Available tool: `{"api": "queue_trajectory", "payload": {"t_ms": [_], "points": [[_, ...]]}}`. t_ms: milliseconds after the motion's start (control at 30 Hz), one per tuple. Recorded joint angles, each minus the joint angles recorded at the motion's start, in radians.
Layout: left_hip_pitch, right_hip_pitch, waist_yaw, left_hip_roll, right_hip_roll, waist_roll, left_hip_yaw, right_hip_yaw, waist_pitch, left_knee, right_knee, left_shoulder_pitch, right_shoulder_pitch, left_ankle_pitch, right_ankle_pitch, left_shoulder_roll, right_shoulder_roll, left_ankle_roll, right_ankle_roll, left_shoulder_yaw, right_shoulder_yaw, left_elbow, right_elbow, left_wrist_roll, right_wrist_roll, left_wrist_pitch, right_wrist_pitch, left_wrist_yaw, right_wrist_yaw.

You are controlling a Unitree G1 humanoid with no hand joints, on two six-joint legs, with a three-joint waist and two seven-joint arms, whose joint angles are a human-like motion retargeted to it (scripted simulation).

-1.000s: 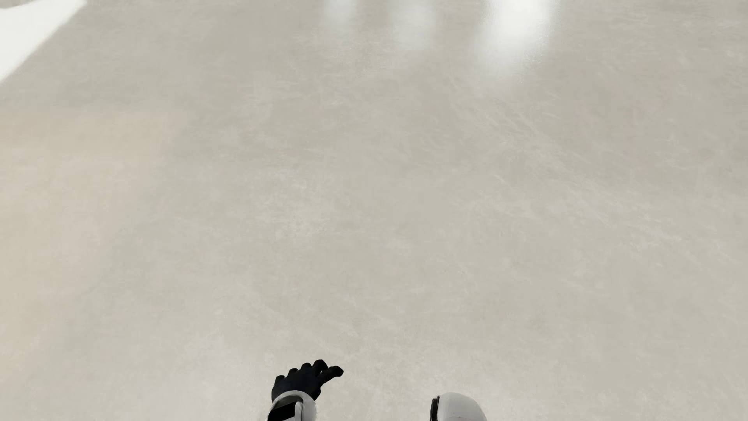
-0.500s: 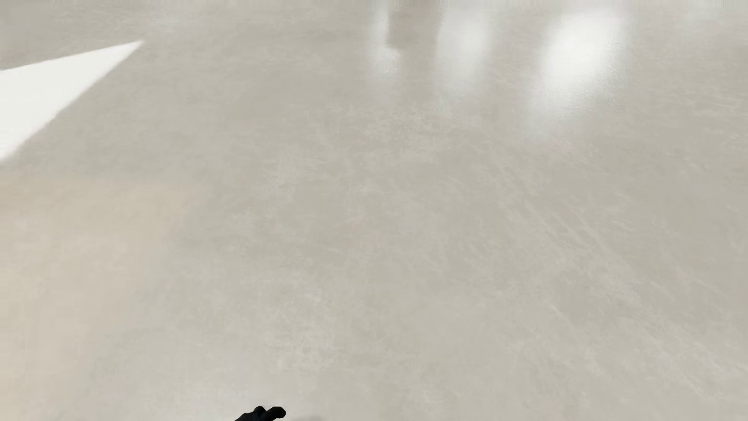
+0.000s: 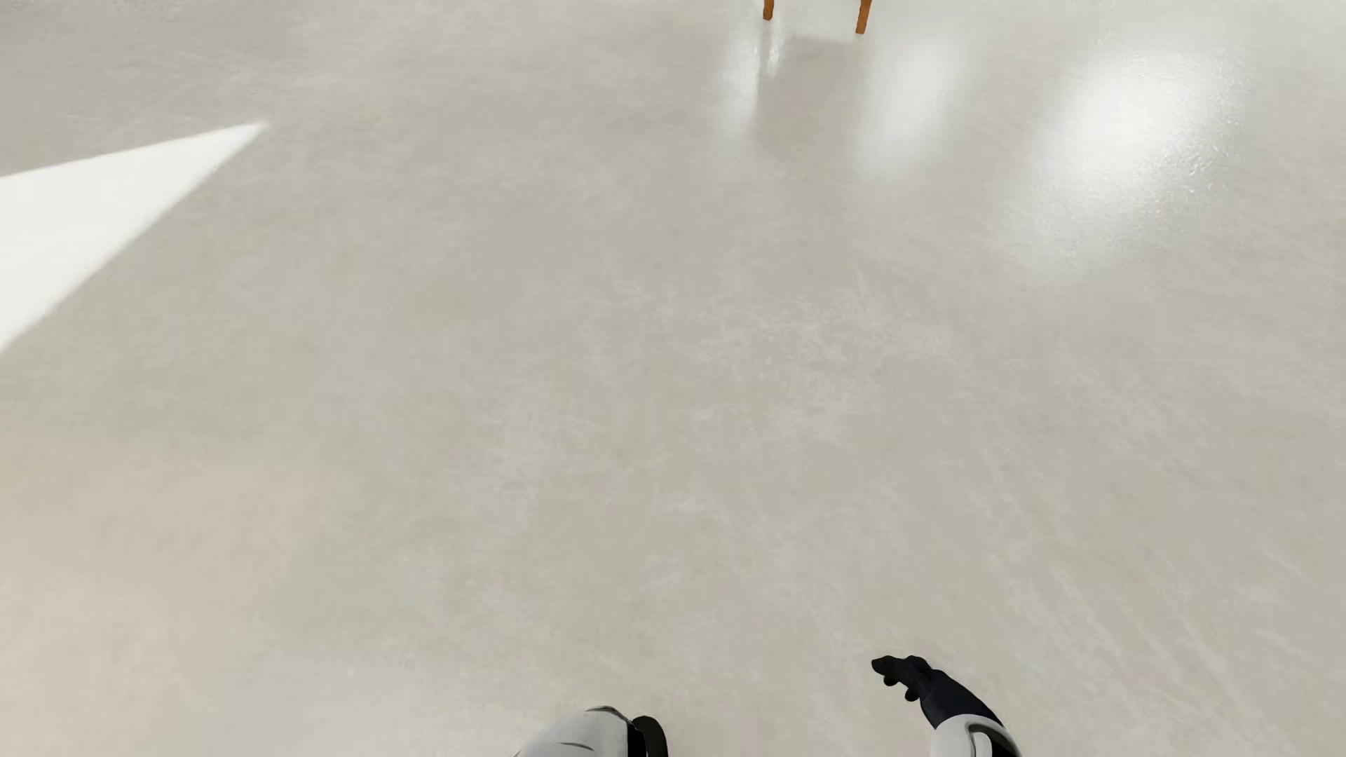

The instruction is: Walk towards the chair

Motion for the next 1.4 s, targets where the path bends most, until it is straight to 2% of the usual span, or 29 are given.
{"api": "queue_trajectory", "payload": {"t_ms": [33,67,100,133,233,300,367,433,467,500,533,567,600,700,733,767,800,867,900,933,967,1000,1033,1067,1133,1167,1233,1333,1400], "points": [[0.067,-0.113,-0.016,-0.013,-0.009,-0.012,-0.006,0.017,0.0,-0.03,0.094,-0.063,0.03,-0.033,-0.047,-0.02,-0.002,-0.007,-0.03,-0.013,0.032,0.011,-0.005,0.013,-0.066,0.018,-0.01,0.072,0.045],[0.133,-0.216,-0.033,-0.028,-0.03,-0.019,-0.02,0.01,-0.002,-0.069,0.127,-0.134,0.079,-0.058,-0.049,-0.043,0.002,-0.014,-0.009,-0.018,0.027,0.019,-0.025,0.01,-0.102,0.011,-0.023,0.111,0.062],[0.201,-0.306,-0.052,-0.04,-0.042,-0.023,-0.04,-0.004,-0.007,-0.113,0.106,-0.207,0.133,-0.078,-0.047,-0.057,0.024,-0.021,-0.004,-0.03,-0.004,0.014,-0.048,-0.015,-0.107,-0.016,-0.025,0.114,0.066],[0.263,-0.387,-0.07,-0.051,-0.044,-0.024,-0.06,-0.023,-0.011,-0.152,0.039,-0.284,0.187,-0.1,-0.057,-0.059,0.053,-0.029,-0.021,-0.04,-0.049,0.002,-0.077,-0.052,-0.079,-0.072,-0.024,0.097,0.06],[0.437,-0.517,-0.111,-0.069,-0.019,-0.025,-0.113,-0.102,-0.026,-0.255,-0.451,-0.505,0.307,-0.183,-0.054,-0.02,0.101,-0.055,-0.019,-0.137,-0.153,-0.085,-0.083,-0.134,0.036,-0.211,-0.009,0.011,0.043],[0.537,-0.504,-0.124,-0.068,0.059,-0.026,-0.144,-0.096,-0.033,-0.299,-0.959,-0.618,0.353,-0.241,-0.014,0.03,0.095,-0.073,0.042,-0.231,-0.144,-0.167,-0.021,-0.132,0.013,-0.247,0.027,0.01,0.077],[0.609,-0.523,-0.123,-0.048,0.095,-0.021,-0.139,-0.12,-0.033,-0.242,-1.054,-0.659,0.366,-0.267,-0.068,0.084,0.073,-0.104,0.045,-0.283,-0.092,-0.254,0.08,-0.133,-0.065,-0.246,0.048,-0.001,0.138],[0.659,-0.52,-0.125,0.002,0.123,-0.001,-0.111,-0.115,-0.032,-0.098,-0.868,-0.591,0.346,-0.155,0.075,0.126,0.057,-0.121,-0.083,-0.26,-0.042,-0.334,0.183,-0.183,-0.166,-0.225,0.06,-0.004,0.197],[0.625,-0.519,-0.127,0.044,0.131,0.014,-0.093,-0.123,-0.029,0.074,-0.749,-0.542,0.339,-0.036,0.05,0.136,0.066,-0.116,-0.116,-0.242,-0.05,-0.35,0.199,-0.208,-0.192,-0.198,0.067,0.006,0.209],[0.557,-0.505,-0.13,0.104,0.141,0.031,-0.074,-0.129,-0.026,0.303,-0.645,-0.488,0.334,0.076,-0.043,0.148,0.087,-0.176,-0.123,-0.244,-0.084,-0.353,0.189,-0.192,-0.187,-0.154,0.07,0.005,0.196],[0.465,-0.464,-0.13,0.167,0.16,0.048,-0.084,-0.138,-0.024,0.516,-0.596,-0.426,0.324,0.205,-0.121,0.161,0.112,-0.195,-0.116,-0.266,-0.126,-0.379,0.168,-0.137,-0.164,-0.131,0.066,0.022,0.174],[0.361,-0.409,-0.128,0.197,0.182,0.064,-0.113,-0.147,-0.022,0.674,-0.585,-0.341,0.303,0.186,-0.177,0.14,0.128,-0.178,-0.106,-0.263,-0.169,-0.455,0.14,-0.165,-0.13,-0.15,0.057,0.044,0.144],[0.26,-0.344,-0.122,0.207,0.199,0.075,-0.13,-0.145,-0.02,0.776,-0.603,-0.234,0.274,0.13,-0.216,0.081,0.131,-0.15,-0.094,-0.248,-0.2,-0.57,0.114,-0.324,-0.1,-0.195,0.045,0.045,0.111],[0.013,-0.148,-0.076,0.241,0.248,0.084,-0.113,-0.099,-0.026,0.768,-0.716,0.022,0.17,0.124,-0.28,0.061,0.123,-0.153,-0.061,-0.399,-0.182,-1.027,0.064,-0.641,-0.07,-0.41,0.006,0.038,0.032],[-0.048,-0.087,-0.059,0.239,0.257,0.083,-0.105,-0.082,-0.031,0.674,-0.753,0.025,0.136,0.112,-0.298,0.074,0.107,-0.141,-0.051,-0.481,-0.143,-1.161,0.049,-0.772,-0.069,-0.47,-0.014,0.019,0.033],[-0.095,-0.033,-0.043,0.242,0.263,0.083,-0.092,-0.066,-0.036,0.536,-0.782,-0.021,0.096,0.113,-0.318,0.098,0.085,-0.133,-0.042,-0.55,-0.094,-1.277,0.035,-0.871,-0.073,-0.518,-0.027,0.005,0.043],[-0.119,0.016,-0.032,0.243,0.268,0.084,-0.073,-0.052,-0.042,0.346,-0.803,-0.101,0.05,0.103,-0.341,0.117,0.061,-0.122,-0.032,-0.596,-0.04,-1.371,0.023,-0.932,-0.082,-0.548,-0.039,-0.005,0.057],[-0.077,0.117,-0.022,0.218,0.277,0.086,-0.019,-0.022,-0.056,-0.203,-0.862,-0.279,-0.061,0.121,-0.365,0.11,0.013,-0.137,-0.012,-0.643,0.064,-1.482,0.027,-1.0,-0.112,-0.521,-0.04,0.013,0.079],[-0.064,0.177,-0.02,0.188,0.279,0.086,-0.032,-0.006,-0.061,-0.407,-0.898,-0.355,-0.112,0.085,-0.368,0.102,-0.003,-0.169,0.0,-0.655,0.105,-1.512,0.036,-1.019,-0.123,-0.49,-0.033,0.03,0.088],[-0.069,0.227,-0.024,0.166,0.278,0.084,-0.039,0.0,-0.063,-0.476,-0.904,-0.424,-0.148,0.046,-0.377,0.097,-0.013,-0.269,0.012,-0.665,0.132,-1.528,0.037,-1.038,-0.132,-0.46,-0.028,0.041,0.09],[-0.081,0.273,-0.029,0.15,0.271,0.08,-0.04,-0.005,-0.064,-0.419,-0.873,-0.485,-0.161,0.088,-0.381,0.092,-0.018,-0.248,0.019,-0.671,0.127,-1.525,0.02,-1.05,-0.124,-0.443,-0.017,0.049,0.081],[-0.093,0.308,-0.031,0.124,0.253,0.073,-0.063,-0.013,-0.064,-0.33,-0.839,-0.522,-0.149,0.17,-0.349,0.085,-0.016,-0.137,0.023,-0.677,0.101,-1.514,-0.009,-1.057,-0.103,-0.432,-0.005,0.057,0.064],[-0.088,0.328,-0.031,0.106,0.23,0.063,-0.082,-0.012,-0.063,-0.245,-0.769,-0.531,-0.119,0.263,-0.284,0.075,-0.005,-0.102,0.011,-0.683,0.071,-1.503,-0.044,-1.072,-0.07,-0.426,-0.003,0.072,0.041],[-0.086,0.305,-0.029,0.101,0.192,0.051,-0.065,-0.007,-0.059,-0.143,-0.636,-0.52,-0.078,0.238,-0.181,0.067,0.007,-0.045,0.014,-0.683,0.041,-1.497,-0.074,-1.071,-0.028,-0.424,-0.003,0.087,0.026],[-0.028,0.152,-0.025,0.09,0.069,0.017,-0.011,0.005,-0.049,-0.017,-0.233,-0.472,0.007,0.082,0.041,0.057,0.024,-0.039,0.023,-0.661,0.014,-1.501,-0.103,-0.967,0.034,-0.445,0.002,0.134,0.029],[0.023,0.048,-0.03,0.074,0.012,-0.002,0.013,0.026,-0.046,-0.011,-0.069,-0.454,0.051,0.027,0.071,0.053,0.022,-0.042,0.008,-0.658,0.026,-1.506,-0.104,-0.921,0.019,-0.451,0.008,0.141,0.037],[0.139,-0.148,-0.054,0.042,-0.029,-0.027,0.019,0.041,-0.042,-0.051,0.113,-0.44,0.135,-0.041,-0.038,0.047,0.023,-0.046,-0.044,-0.662,0.041,-1.498,-0.088,-0.832,-0.03,-0.456,0.022,0.164,0.057],[0.312,-0.385,-0.105,-0.007,-0.035,-0.034,-0.017,0.001,-0.046,-0.162,0.044,-0.458,0.261,-0.105,-0.036,0.032,0.028,-0.062,-0.035,-0.683,-0.013,-1.471,-0.04,-0.716,-0.039,-0.446,0.056,0.211,0.086],[0.416,-0.483,-0.126,-0.033,-0.008,-0.03,-0.041,-0.028,-0.055,-0.232,-0.219,-0.464,0.34,-0.154,-0.045,0.03,0.035,-0.072,-0.029,-0.67,-0.067,-1.481,0.003,-0.605,-0.031,-0.43,0.075,0.237,0.087]]}}
